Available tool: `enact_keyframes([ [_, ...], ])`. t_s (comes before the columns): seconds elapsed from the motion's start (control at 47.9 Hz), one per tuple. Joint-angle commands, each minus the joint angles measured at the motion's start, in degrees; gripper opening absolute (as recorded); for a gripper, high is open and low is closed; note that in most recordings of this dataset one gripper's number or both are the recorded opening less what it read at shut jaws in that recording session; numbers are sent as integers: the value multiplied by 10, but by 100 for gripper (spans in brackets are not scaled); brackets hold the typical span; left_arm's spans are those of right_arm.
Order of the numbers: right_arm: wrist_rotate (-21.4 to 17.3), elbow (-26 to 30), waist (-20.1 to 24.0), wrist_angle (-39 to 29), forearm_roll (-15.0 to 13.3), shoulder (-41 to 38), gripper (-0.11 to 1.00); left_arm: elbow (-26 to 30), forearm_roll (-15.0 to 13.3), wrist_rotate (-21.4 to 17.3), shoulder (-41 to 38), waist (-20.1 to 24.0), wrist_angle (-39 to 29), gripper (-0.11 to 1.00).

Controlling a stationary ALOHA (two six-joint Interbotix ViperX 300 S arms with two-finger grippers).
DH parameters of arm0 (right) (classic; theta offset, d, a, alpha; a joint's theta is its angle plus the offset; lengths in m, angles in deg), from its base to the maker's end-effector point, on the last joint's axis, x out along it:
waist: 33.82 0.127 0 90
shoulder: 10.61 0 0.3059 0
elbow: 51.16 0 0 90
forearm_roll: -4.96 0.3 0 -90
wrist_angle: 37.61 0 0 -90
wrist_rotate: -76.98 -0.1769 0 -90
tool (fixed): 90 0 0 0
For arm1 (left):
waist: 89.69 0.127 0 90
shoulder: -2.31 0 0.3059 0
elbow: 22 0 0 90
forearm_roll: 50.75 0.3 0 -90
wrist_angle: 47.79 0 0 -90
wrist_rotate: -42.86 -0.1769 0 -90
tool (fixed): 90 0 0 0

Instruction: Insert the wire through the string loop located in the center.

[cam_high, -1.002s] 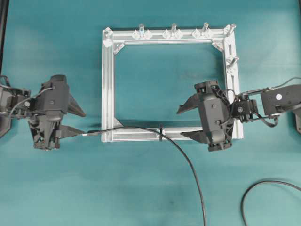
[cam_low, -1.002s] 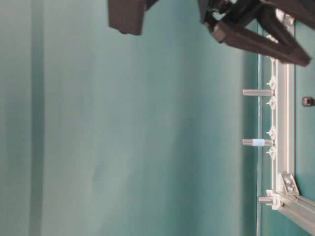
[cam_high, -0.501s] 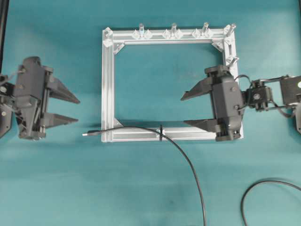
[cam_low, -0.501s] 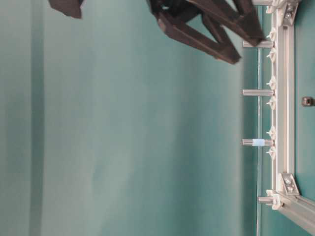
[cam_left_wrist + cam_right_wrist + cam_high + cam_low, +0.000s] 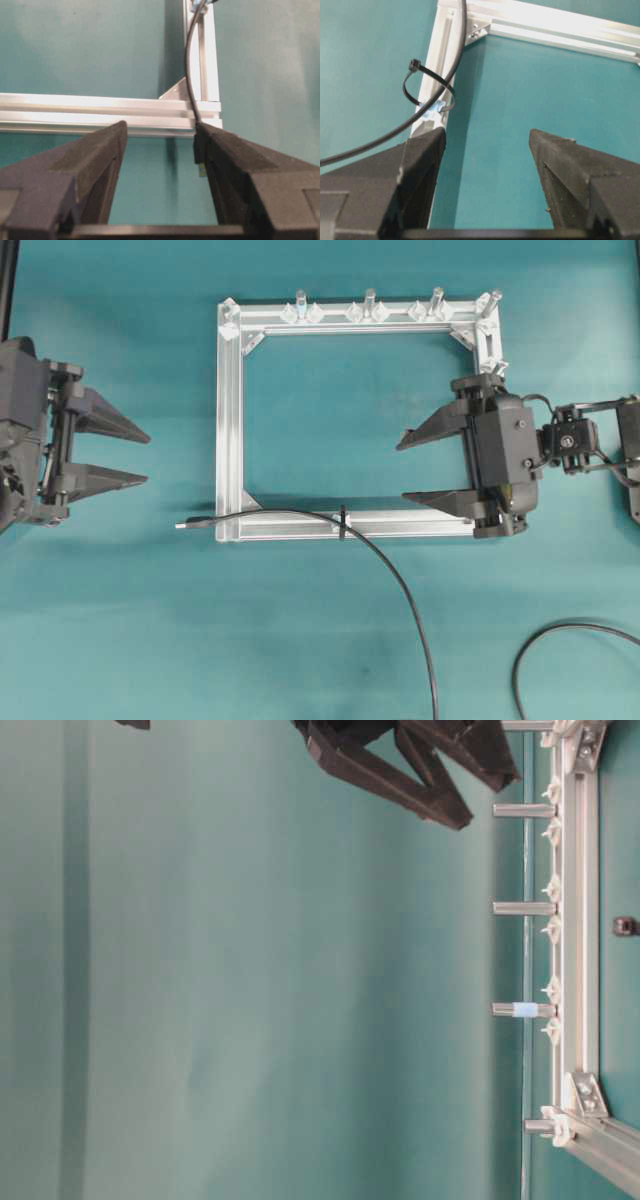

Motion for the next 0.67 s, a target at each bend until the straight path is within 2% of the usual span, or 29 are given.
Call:
enact_keyframes([
  [0.0,1,4,-1,4,-1,9,70,2,2,-4,4,3,3,58],
  [0.647,1,-5,-2,14,-1,9,70,-7,2,-4,16,3,4,58],
])
